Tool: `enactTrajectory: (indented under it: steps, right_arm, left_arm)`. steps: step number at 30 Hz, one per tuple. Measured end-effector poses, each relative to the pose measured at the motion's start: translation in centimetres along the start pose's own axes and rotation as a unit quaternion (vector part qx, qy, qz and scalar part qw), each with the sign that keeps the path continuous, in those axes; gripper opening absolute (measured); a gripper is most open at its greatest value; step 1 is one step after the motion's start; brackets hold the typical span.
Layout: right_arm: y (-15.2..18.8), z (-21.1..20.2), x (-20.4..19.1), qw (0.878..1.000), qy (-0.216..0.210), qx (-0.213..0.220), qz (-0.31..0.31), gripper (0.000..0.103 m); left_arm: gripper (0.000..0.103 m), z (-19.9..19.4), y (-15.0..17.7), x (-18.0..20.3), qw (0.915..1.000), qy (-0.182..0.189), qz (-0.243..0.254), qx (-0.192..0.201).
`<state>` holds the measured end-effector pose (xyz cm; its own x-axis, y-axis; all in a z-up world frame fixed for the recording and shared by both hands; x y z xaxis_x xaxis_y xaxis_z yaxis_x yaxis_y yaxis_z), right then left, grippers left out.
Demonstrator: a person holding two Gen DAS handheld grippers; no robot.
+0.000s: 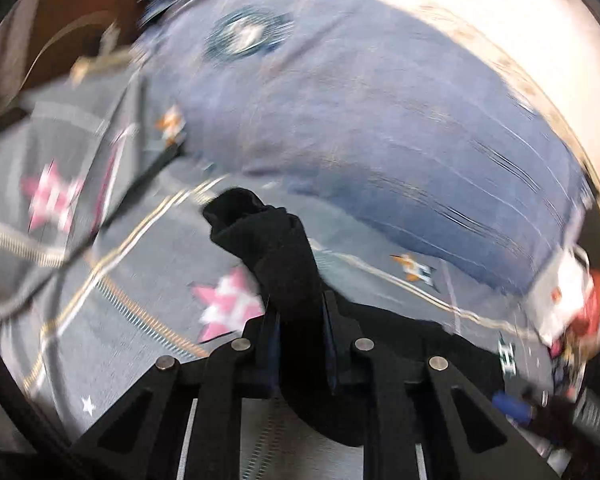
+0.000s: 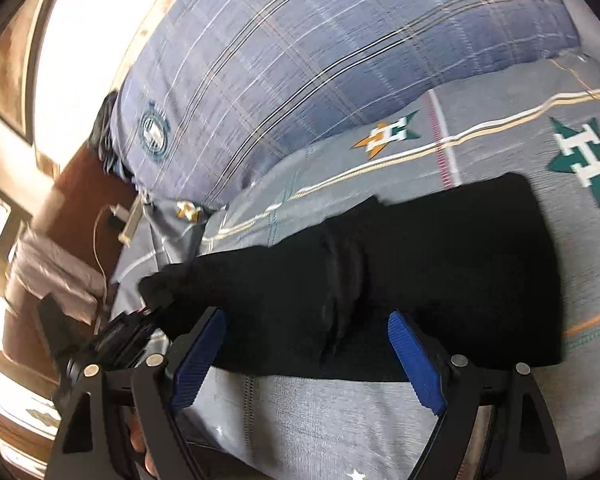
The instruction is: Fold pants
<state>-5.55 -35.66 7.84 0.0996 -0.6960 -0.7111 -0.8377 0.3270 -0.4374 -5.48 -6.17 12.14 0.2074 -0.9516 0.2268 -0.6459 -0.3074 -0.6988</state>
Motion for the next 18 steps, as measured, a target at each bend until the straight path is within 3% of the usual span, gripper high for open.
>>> enactTrajectory:
  steps: [3, 7, 11, 14, 18]
  right_arm:
    - [-3.0, -2.4, 1.1, 0.999, 0.047, -0.017, -0.009, 0.086]
    - [-5.5, -6.0, 3.0, 1.000, 0.008, -0.005, 0.000, 0.086]
    - [-5.0, -7.8, 6.2, 0.993, -0.078, 0.014, 0.088, 0.086]
    - [-4.6, -7.6, 7.6, 0.990, -0.078, 0.012, 0.116, 0.086]
    - [-4.6, -6.9, 9.7, 0.984, -0.080, 0.012, 0.161, 0.086]
  left_arm:
    - [0.018, -1.7, 0.7, 3.7, 0.9983, 0.022, 0.052, 0.014]
    - [0.017, -2.5, 2.3, 8.9, 0.9914, 0.041, 0.122, 0.022]
    - [0.017, -2.0, 4.6, 13.7, 0.9824, 0.070, 0.173, 0.014]
    - [0.017, -0.6, 7.3, 17.8, 0.9728, 0.086, 0.215, -0.001]
    - [0.018, 1.8, 10.4, 20.6, 0.9611, 0.085, 0.260, -0.034]
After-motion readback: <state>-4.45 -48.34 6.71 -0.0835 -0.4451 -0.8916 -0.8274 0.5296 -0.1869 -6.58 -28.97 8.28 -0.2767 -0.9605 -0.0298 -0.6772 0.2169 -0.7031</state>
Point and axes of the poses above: each gripper's, at about its wrist camera, not at the fingertips, and z roughly the way its jaws point, x to its right, y to its underside, the point moved 2 cm from there along z, roughly the way its jaws point, and after that the axes turned 9 degrees about -y, right-handed, at the moved point
